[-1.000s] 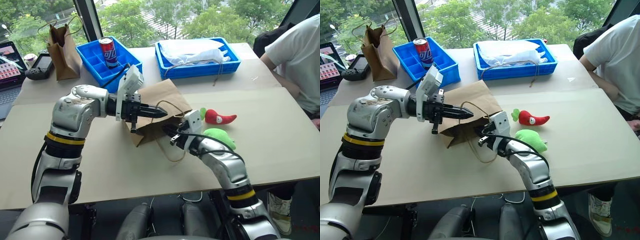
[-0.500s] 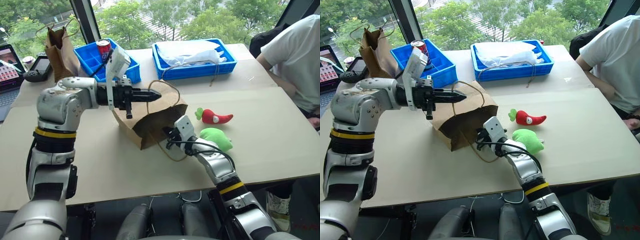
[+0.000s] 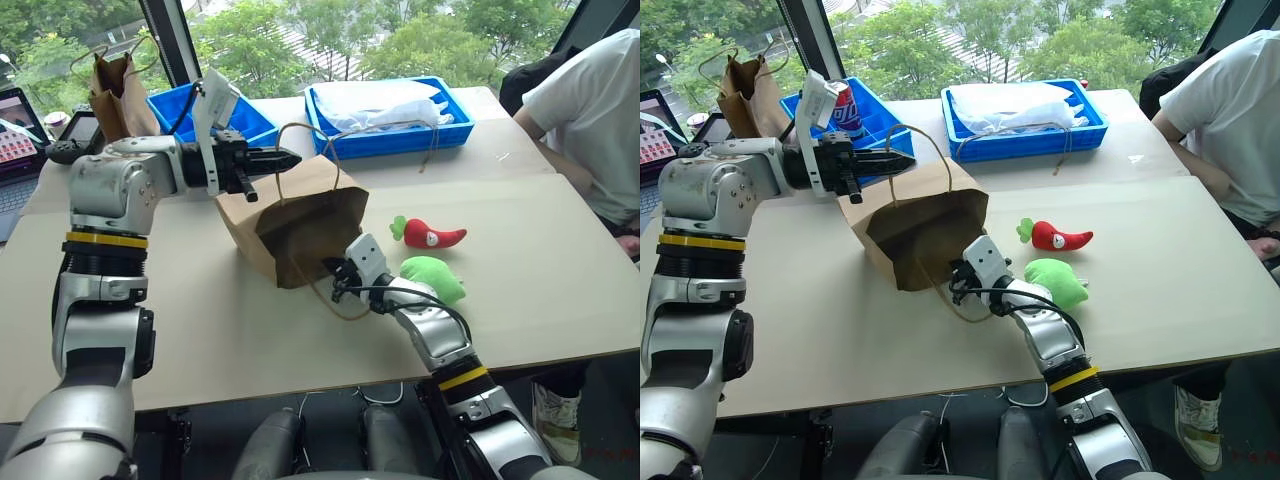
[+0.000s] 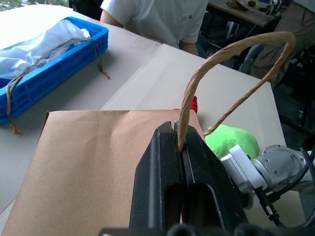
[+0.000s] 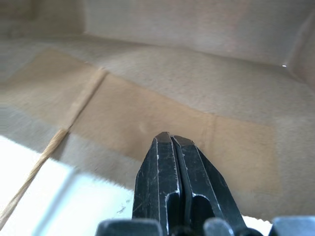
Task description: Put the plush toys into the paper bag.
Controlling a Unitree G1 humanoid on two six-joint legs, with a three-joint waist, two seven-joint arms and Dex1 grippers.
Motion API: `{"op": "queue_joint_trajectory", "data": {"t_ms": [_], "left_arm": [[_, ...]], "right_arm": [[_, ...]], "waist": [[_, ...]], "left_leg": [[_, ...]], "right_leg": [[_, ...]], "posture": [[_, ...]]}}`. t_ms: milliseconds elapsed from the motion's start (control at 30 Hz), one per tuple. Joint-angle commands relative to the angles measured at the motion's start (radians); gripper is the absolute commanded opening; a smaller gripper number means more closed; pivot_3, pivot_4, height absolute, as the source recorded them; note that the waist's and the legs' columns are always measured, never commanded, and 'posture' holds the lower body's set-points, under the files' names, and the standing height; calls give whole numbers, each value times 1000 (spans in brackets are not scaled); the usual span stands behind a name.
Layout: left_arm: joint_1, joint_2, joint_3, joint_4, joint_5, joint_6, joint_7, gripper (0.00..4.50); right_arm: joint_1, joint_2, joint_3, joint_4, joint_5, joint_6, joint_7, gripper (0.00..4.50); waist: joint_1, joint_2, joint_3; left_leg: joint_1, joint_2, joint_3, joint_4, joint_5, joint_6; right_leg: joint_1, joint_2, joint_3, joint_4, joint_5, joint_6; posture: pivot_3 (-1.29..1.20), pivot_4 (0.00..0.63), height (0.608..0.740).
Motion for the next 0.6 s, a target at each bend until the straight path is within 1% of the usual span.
{"op": "queue_joint_trajectory", "data": {"t_ms": [33,100,133,167,233,267,300,333,400,433,533,600], "left_arm": [[-23,-13,36,-37,-44,38,8,0],[-5,-4,15,-74,-60,53,-32,0],[0,-2,8,-85,-67,61,-48,0],[4,-3,5,-91,-70,67,-55,0],[3,-6,0,-90,-74,69,-68,0],[2,-9,3,-86,-77,69,-68,0],[0,-13,5,-80,-77,67,-65,0],[0,-15,6,-75,-76,65,-64,0],[2,-19,4,-72,-73,61,-64,0],[3,-20,4,-73,-73,61,-65,0],[6,-23,6,-80,-81,70,-71,0],[11,-23,2,-87,-87,76,-81,0]], "right_arm": [[20,5,-42,-165,90,67,50,37],[6,-19,-64,-262,130,139,77,37],[-14,-53,-71,-309,138,187,99,37],[-28,-78,-74,-339,143,223,113,37],[-79,-158,-122,-433,214,343,161,37],[-106,-209,-164,-483,276,424,193,305],[-125,-255,-193,-518,316,481,221,602],[-138,-308,-212,-541,335,526,242,811],[-146,-435,-241,-573,347,596,285,1420],[-141,-494,-266,-584,355,629,300,1796],[-70,-640,-328,-612,395,717,339,2794],[12,-681,-341,-616,398,735,338,3643]], "waist": [[-1,0,0],[-2,0,0],[-3,0,0],[-4,0,0],[-4,0,0],[-3,0,0],[-1,0,0],[2,0,0],[7,0,0],[10,0,0],[16,0,0],[17,-1,0]], "left_leg": [[-2,0,0,0,0,0],[-5,0,0,0,1,-1],[-8,0,0,1,2,-2],[-8,0,0,1,6,-9],[-8,0,0,1,5,-9],[-8,0,0,1,4,-6],[-8,0,0,1,1,-1],[-8,0,0,1,0,0],[-8,0,0,1,0,0],[-7,0,0,1,0,0],[-10,-1,0,1,-1,1],[-10,-1,0,2,-1,3]], "right_leg": [[-1,0,0,0,0,0],[-4,0,0,1,0,0],[-6,0,0,1,0,0],[-6,0,0,1,0,0],[-5,0,0,1,0,0],[-5,0,0,0,0,0],[-5,0,0,0,0,0],[-5,0,0,0,0,0],[-4,0,-1,-1,0,0],[-4,0,-2,-1,0,0],[-4,-1,-2,-2,0,0],[-4,-3,-2,-3,0,0]], "posture": [[0,150,740],[0,150,740],[0,150,740],[0,150,740],[0,150,740],[0,150,740],[0,150,740],[0,150,740],[0,150,740],[0,150,740],[0,150,740],[0,150,740]]}}
